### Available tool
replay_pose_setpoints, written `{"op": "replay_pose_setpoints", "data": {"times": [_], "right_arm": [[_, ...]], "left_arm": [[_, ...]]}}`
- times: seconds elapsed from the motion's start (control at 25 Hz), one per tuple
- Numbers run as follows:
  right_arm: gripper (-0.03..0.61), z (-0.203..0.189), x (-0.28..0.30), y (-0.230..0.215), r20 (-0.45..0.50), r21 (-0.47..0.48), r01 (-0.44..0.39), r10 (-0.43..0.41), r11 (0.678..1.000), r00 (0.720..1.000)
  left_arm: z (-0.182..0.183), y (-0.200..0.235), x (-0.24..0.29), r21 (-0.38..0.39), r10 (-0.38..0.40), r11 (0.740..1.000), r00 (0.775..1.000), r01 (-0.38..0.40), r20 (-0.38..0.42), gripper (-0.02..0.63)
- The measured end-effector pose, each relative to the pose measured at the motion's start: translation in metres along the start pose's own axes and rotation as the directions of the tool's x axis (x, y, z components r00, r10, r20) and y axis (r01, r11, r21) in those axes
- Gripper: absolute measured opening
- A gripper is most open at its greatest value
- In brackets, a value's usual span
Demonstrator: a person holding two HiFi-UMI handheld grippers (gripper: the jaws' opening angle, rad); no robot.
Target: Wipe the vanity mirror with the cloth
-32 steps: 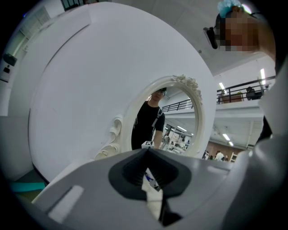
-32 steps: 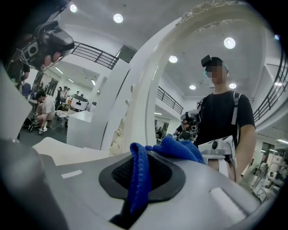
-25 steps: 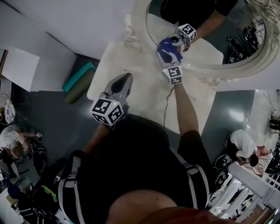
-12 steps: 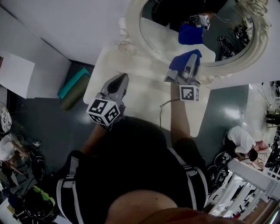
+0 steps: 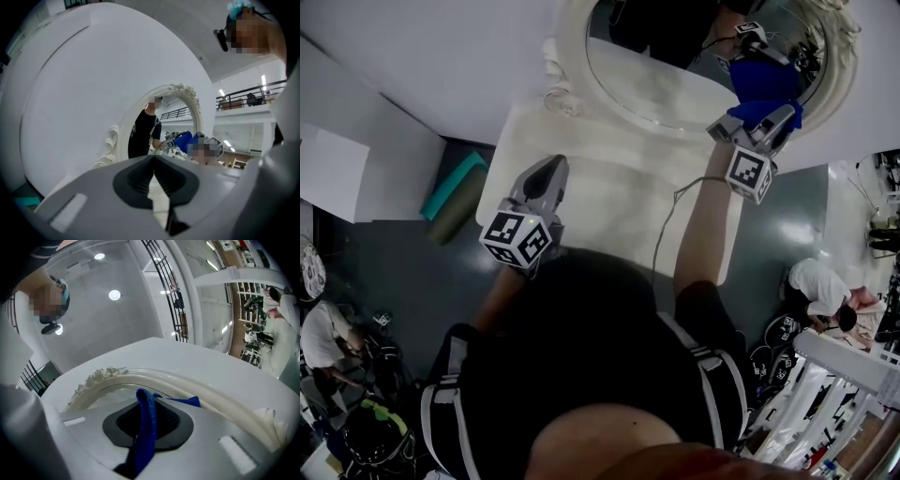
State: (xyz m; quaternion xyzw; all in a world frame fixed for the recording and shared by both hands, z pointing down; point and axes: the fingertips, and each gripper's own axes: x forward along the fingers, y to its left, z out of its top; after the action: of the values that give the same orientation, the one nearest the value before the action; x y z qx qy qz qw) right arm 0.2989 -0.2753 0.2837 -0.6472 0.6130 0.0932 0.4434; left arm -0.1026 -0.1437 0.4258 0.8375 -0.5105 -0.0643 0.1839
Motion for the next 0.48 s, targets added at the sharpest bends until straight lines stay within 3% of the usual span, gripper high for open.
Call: {"op": "replay_pose_setpoints", "data": {"times": [0.48], "right_arm": [[0.035, -0.005, 0.041, -0.008, -0.036, -0.099, 0.025, -0.029, 0.995, 0.999]], "left_arm": [[-0.001, -0.002, -0.001, -0.001, 0.041, 0.999, 0.999, -0.041, -0.011, 0.009]]}}
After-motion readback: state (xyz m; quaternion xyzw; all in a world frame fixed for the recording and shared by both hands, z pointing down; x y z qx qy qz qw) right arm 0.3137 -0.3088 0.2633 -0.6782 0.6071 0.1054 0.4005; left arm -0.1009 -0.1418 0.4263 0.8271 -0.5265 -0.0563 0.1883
